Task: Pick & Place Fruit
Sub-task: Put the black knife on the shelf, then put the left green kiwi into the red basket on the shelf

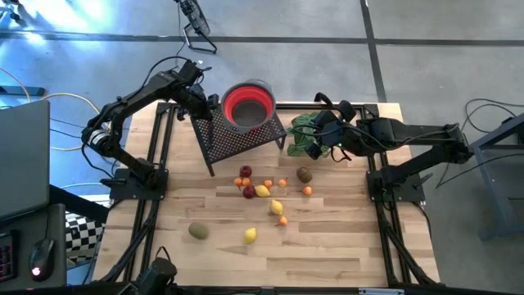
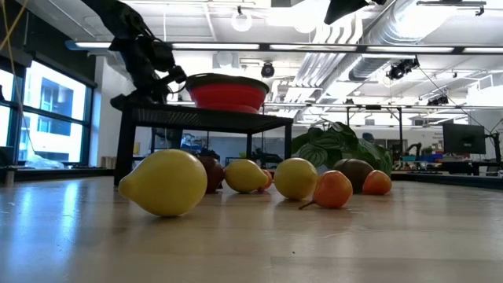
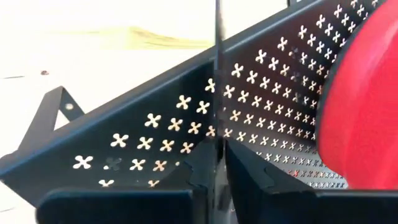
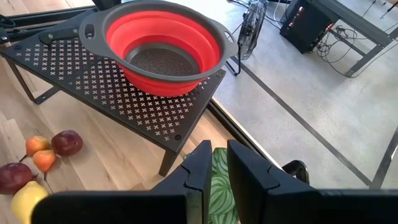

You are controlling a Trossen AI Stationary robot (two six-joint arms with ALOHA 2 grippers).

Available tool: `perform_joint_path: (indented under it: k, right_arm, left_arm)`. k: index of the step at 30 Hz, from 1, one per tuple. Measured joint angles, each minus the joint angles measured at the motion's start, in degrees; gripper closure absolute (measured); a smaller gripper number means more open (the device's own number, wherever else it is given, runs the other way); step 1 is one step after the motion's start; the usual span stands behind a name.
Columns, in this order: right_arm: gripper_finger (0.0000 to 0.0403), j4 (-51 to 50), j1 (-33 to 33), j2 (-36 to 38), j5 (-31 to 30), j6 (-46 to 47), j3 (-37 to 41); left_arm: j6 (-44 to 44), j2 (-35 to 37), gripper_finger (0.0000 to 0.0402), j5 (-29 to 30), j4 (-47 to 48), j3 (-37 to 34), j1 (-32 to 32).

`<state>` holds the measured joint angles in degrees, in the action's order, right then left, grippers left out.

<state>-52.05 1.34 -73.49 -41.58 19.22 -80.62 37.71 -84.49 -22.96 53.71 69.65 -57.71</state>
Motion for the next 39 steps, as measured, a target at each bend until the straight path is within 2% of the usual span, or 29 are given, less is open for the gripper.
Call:
perform_joint_path:
  k: [7, 16, 32, 35, 39]
  right_arm:
    - [0.0359, 0.0, 0.0, 0.0, 0.0, 0.0, 0.0]
    - [0.0359, 0.0, 0.0, 0.0, 0.0, 0.0, 0.0]
    - [0.0359, 0.0, 0.0, 0.0, 0.0, 0.0, 0.0]
    - [0.0359, 0.0, 0.0, 0.0, 0.0, 0.0, 0.0]
    - [0.0359, 0.0, 0.0, 0.0, 0.0, 0.0, 0.0]
  left_arm:
    - [-0.2, 0.0, 0.0321, -0.7, -1.0, 0.0, 0.0]
    - [-3.3, 0.0, 0.0317, -0.4, -2.9, 0.6, 0.0]
    - [-13.5, 0.0, 0.0326, 1.3, 11.1, 18.3, 1.5]
    - [-15.2, 0.3, 0.0338, 1.3, 11.3, 20.1, 3.2]
    - [-15.8, 1.7, 0.0381, 1.3, 9.7, 21.0, 5.8]
